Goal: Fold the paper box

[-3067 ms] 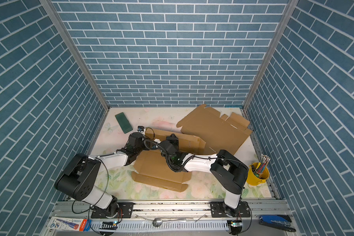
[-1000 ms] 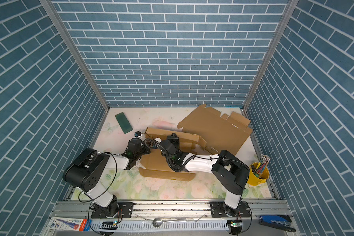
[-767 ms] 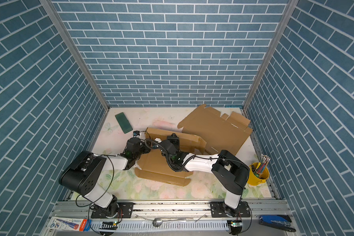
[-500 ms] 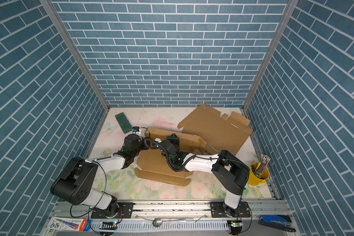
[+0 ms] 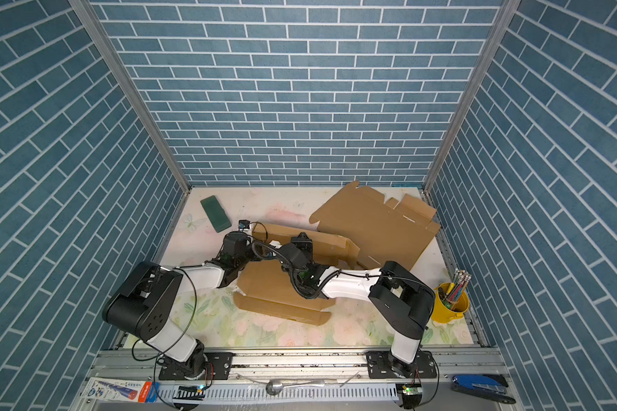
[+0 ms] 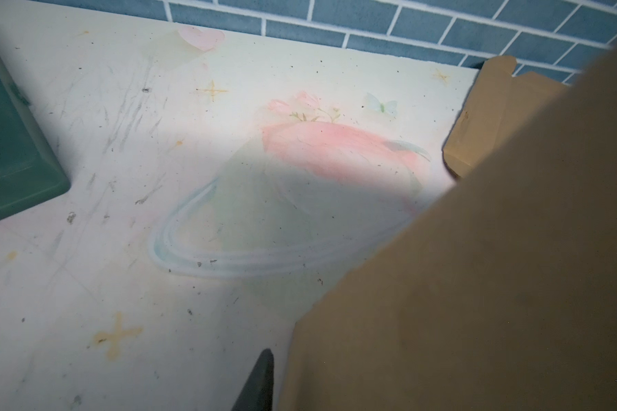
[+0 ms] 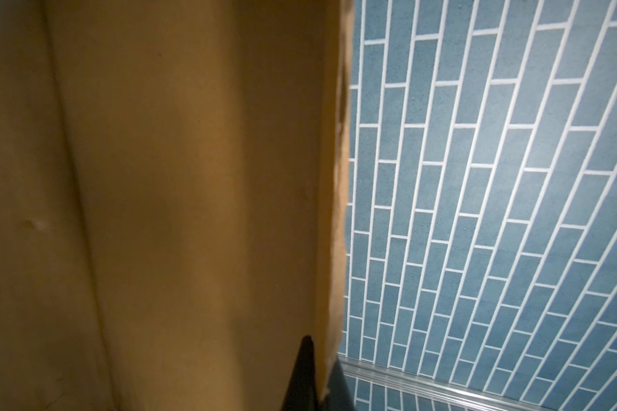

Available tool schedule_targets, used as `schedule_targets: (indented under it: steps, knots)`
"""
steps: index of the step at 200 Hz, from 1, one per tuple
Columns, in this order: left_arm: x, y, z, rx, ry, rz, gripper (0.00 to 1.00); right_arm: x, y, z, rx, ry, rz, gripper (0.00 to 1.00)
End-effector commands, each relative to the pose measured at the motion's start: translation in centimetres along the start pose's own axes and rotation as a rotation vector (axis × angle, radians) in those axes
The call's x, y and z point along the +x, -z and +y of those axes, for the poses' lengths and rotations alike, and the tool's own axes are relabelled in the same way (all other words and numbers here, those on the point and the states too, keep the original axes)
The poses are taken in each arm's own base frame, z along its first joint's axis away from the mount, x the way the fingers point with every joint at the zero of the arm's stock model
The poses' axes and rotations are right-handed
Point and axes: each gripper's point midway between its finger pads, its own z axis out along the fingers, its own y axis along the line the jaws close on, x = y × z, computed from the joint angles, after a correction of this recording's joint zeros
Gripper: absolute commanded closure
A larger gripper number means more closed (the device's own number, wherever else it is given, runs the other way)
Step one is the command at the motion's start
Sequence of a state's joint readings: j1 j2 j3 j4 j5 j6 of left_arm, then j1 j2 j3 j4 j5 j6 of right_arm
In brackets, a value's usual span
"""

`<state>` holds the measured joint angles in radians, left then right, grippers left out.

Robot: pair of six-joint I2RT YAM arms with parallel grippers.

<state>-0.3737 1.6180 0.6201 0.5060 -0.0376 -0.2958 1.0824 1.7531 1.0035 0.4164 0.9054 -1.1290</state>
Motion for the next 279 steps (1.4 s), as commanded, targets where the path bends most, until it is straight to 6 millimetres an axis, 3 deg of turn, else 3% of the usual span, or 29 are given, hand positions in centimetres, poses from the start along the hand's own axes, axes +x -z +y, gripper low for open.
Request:
schedule_targets:
  steps: [1,33,81,117,138,169,184,200,219,244,279]
  knots:
    - [-0.1,-0.1,0.2,-0.013,-0.03,-0.019,0.81,-0.9,0.5,-0.2,-0.016,-0.008,-0.029,1.0]
    - [0.3,0.2,0.6,-0.023,-0.008,-0.043,0.9,-0.7,0.7,-0.7,-0.029,-0.054,-0.015,1.0]
    - [0.6,1.3,1.0,-0.025,0.046,-0.086,0.9,-0.1,3.3,-1.1,-0.289,-0.325,-0.054,0.58]
    - [0.8,3.0,2.5,-0.095,0.075,-0.137,0.9,0.4,5.8,-2.0,-0.517,-0.587,-0.093,0.45]
    - [0.7,3.8,3.3,-0.131,0.083,-0.165,0.9,0.9,6.7,-3.0,-0.605,-0.745,-0.103,0.43]
    - [0.8,4.3,3.2,-0.158,0.064,-0.169,0.89,2.1,6.4,-7.1,-0.712,-1.219,-0.045,0.45]
    - [0.8,4.3,3.1,-0.167,0.051,-0.17,0.89,3.4,5.5,-7.9,-0.707,-1.427,0.097,0.58]
    - [0.9,4.5,3.3,-0.185,0.046,-0.176,0.89,4.9,4.9,-7.1,-0.683,-1.564,0.268,0.7]
    - [1.1,4.7,3.3,-0.195,0.037,-0.178,0.89,5.1,4.6,-6.2,-0.692,-1.638,0.373,0.72]
    - [1.3,4.8,3.3,-0.204,0.028,-0.181,0.89,5.0,4.3,-6.5,-0.66,-1.699,0.402,0.72]
    - [1.6,4.7,3.4,-0.205,0.024,-0.181,0.88,4.6,4.0,-5.7,-0.664,-1.697,0.447,0.66]
